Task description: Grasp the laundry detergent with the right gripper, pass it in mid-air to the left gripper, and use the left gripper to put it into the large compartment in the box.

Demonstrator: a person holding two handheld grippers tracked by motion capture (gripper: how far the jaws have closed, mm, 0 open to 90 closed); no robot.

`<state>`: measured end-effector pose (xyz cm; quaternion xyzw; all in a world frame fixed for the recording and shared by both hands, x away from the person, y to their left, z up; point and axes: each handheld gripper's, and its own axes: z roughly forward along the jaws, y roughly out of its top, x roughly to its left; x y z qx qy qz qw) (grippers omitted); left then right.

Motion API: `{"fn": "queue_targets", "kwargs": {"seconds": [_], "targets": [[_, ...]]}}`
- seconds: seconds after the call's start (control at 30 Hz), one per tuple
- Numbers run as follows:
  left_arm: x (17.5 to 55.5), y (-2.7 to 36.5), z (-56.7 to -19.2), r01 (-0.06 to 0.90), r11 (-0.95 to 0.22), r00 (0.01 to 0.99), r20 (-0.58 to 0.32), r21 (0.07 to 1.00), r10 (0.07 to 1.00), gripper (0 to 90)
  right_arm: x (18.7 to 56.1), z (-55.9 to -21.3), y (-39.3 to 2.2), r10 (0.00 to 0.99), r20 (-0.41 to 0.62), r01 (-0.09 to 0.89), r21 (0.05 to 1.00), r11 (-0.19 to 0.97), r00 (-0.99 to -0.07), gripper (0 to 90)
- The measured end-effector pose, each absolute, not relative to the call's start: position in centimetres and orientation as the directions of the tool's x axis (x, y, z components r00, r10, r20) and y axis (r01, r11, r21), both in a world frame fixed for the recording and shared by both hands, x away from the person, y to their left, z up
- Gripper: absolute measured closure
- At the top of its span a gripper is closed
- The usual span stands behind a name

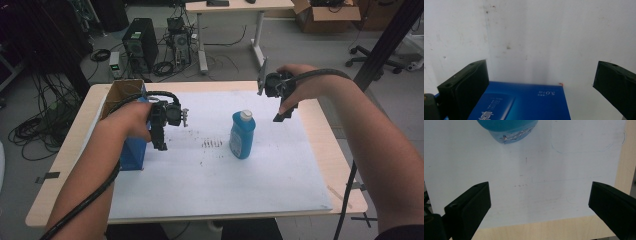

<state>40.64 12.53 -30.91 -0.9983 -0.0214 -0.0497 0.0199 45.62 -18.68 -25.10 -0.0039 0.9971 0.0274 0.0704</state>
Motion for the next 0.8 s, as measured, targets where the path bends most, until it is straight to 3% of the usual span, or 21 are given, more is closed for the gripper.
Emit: {"fn": "queue_targets", "kwargs": {"seconds": [0.8], "targets": [[40.2,11.4,-30.9,0.000,-0.999,0.997,0.080,-0.046,-0.004,0.5,43.7,-26.5,-19.4,-0.001,-0.110,-0.009,0.069,0.998,-0.994,4.3]]}}
